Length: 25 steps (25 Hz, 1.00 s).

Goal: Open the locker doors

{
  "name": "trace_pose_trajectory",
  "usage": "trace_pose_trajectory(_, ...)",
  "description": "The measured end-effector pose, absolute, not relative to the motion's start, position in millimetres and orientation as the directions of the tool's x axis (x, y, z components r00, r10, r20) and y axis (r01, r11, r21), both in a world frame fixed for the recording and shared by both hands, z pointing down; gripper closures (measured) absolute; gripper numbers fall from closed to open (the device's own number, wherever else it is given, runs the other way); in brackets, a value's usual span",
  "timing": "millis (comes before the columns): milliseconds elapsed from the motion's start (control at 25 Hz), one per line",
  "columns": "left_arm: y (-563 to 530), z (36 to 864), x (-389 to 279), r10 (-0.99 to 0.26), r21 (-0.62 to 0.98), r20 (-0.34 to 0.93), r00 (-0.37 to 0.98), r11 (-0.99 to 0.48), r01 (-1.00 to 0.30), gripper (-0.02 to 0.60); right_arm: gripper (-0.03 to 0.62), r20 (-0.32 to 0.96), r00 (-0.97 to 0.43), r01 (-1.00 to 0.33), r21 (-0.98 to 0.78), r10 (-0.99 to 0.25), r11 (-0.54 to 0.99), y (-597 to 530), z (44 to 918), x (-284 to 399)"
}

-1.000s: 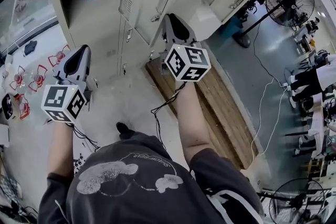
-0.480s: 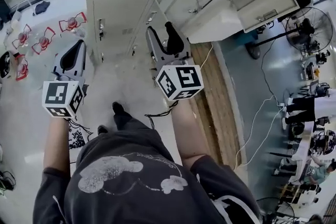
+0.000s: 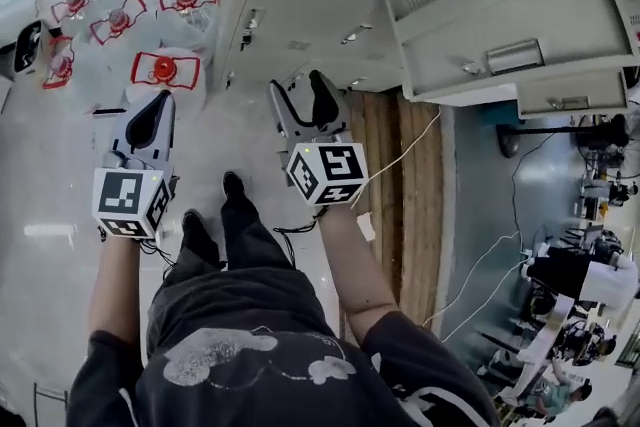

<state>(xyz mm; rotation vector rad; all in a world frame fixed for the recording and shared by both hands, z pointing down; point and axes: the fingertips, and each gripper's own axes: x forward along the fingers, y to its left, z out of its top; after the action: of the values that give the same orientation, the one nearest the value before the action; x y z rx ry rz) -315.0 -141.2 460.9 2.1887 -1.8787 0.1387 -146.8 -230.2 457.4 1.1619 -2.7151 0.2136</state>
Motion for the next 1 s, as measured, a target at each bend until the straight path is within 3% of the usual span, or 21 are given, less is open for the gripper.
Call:
trace_pose_trajectory(520,-164,556,-350,-0.945,0.193,0.321,0.061,0.002,-0.981,0.572,0.306,0.318,-0.712,-0.679,-0.086,-0.626,0.729,-304,597,-224)
trace_pose_trajectory(1000,-201,599,-352,-0.933,0.175,0.346,0.097,-0.038,-0.984,0.572,0.307,0.329,-0.676,-0.698,0.001,-0.659,0.716,-377,667,-269)
